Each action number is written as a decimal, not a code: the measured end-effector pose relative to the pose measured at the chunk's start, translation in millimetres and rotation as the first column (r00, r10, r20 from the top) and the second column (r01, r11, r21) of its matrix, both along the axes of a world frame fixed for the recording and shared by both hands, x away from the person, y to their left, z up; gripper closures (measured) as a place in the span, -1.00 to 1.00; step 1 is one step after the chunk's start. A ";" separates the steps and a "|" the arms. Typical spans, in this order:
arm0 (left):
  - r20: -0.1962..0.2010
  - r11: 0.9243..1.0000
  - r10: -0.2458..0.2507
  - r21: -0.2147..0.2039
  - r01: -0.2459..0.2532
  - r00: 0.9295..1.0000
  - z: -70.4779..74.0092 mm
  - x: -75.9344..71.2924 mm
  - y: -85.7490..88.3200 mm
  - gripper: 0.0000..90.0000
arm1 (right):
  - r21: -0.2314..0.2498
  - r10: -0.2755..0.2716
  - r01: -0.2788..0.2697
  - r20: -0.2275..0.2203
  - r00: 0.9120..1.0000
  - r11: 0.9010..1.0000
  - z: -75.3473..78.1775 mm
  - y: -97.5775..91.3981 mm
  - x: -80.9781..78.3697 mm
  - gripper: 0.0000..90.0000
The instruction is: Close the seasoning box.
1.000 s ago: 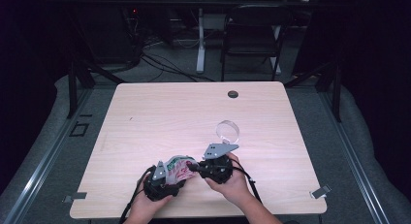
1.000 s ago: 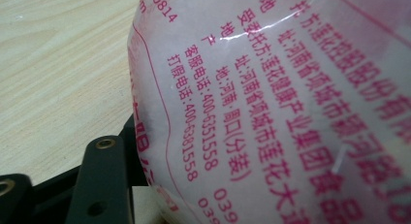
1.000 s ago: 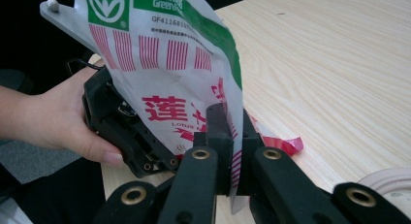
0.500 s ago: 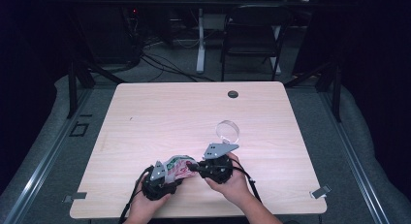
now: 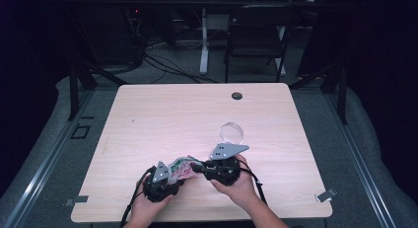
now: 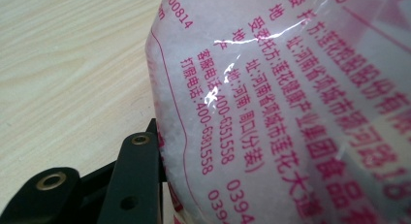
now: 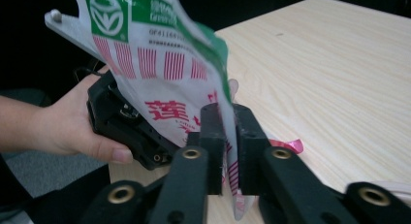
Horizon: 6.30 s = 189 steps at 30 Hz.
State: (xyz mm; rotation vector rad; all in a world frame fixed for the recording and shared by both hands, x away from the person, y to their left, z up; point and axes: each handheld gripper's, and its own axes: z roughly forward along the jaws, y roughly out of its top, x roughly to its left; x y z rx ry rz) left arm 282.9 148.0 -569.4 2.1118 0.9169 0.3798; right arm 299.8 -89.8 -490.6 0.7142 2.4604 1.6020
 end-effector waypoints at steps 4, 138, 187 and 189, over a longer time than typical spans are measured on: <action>0.011 1.000 -0.004 0.007 0.004 1.000 5.6 2.2 -0.2 0.33 | 0.019 -0.008 0.008 0.013 1.000 1.000 6.3 -4.7 1.2 0.64; 0.331 0.899 -0.089 0.432 -0.067 0.939 67.8 57.7 -47.5 0.36 | -0.128 0.032 -0.020 0.088 0.996 0.992 64.6 -40.6 20.3 1.00; 0.495 0.828 -0.186 0.544 -0.135 0.849 69.6 41.7 -61.5 0.40 | 0.004 -0.135 0.136 -0.075 0.988 0.991 51.1 -65.8 42.3 1.00; 0.500 0.824 -0.190 0.550 -0.140 0.845 70.7 41.0 -62.1 0.40 | 0.011 -0.133 0.134 -0.074 0.988 0.991 51.8 -66.1 41.9 1.00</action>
